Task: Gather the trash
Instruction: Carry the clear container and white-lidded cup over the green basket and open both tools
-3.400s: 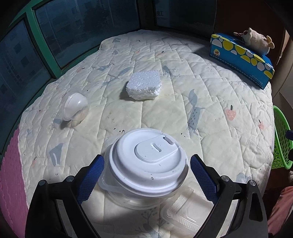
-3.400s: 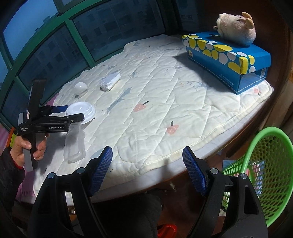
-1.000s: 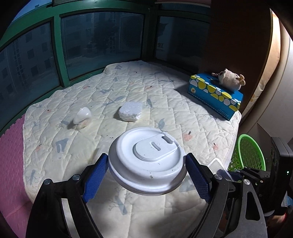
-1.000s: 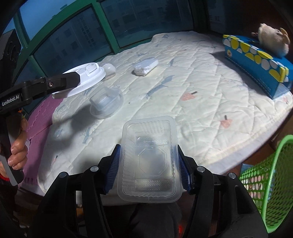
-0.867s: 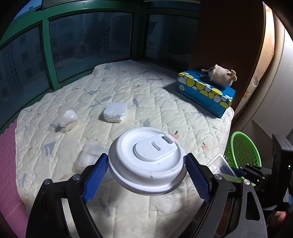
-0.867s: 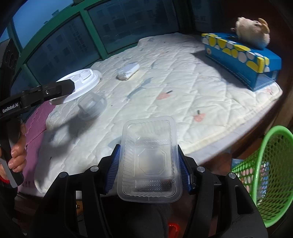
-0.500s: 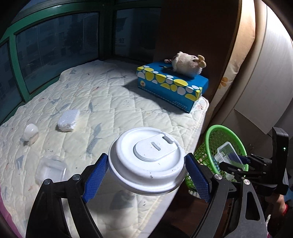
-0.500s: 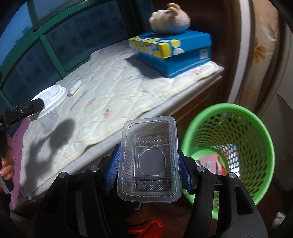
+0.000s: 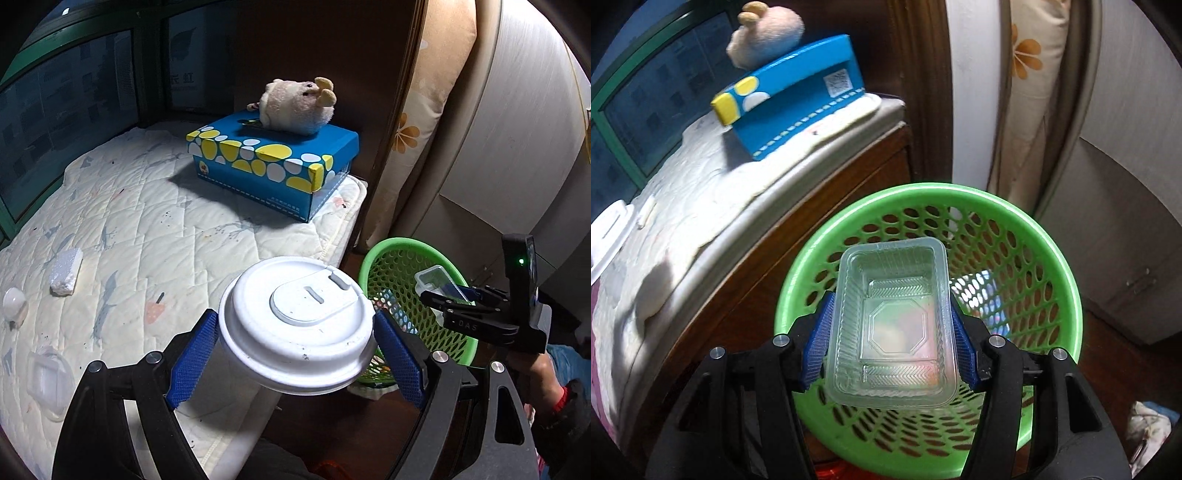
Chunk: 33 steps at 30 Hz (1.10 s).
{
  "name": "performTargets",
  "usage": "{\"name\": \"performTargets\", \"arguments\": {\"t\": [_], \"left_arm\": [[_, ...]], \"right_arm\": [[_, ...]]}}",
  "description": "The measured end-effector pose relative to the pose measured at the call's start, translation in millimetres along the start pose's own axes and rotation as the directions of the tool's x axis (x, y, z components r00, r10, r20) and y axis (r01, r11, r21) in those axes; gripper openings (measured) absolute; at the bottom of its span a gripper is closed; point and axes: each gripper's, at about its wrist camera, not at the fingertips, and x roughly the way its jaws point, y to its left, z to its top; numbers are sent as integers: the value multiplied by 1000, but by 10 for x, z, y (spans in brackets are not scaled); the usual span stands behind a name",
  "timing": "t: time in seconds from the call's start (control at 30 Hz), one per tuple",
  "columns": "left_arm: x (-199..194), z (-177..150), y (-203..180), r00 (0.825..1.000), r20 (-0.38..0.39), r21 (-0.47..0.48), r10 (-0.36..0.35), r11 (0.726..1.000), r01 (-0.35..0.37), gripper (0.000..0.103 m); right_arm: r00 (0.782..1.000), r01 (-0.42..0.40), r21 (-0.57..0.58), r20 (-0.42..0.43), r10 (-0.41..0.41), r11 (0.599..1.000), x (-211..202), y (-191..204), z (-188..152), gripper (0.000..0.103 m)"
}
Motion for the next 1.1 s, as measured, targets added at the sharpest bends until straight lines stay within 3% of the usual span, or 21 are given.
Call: {"name": "performTargets", "arguments": {"t": [0.1,0.27,0.77,1.1], "left_arm": [[82,29,-98,1000,-10,13,-15,1000,15,82],[230,56,-266,999,-32,37,-36,999,37,82],[700,111,-911,987,-108,94,-117,988,127,82],[891,44,-1220,975,-159,103,-158,979,176,83]], "right_arm": [[1000,21,9,-3,-21,1000,79,-71,23,66],[1000,21,29,14,-21,999,55,-172,23,66],[989,20,77,147,-31,997,-628,-408,-105,73],[987,6,148,156,-29,989,-778,-611,-262,73]]}}
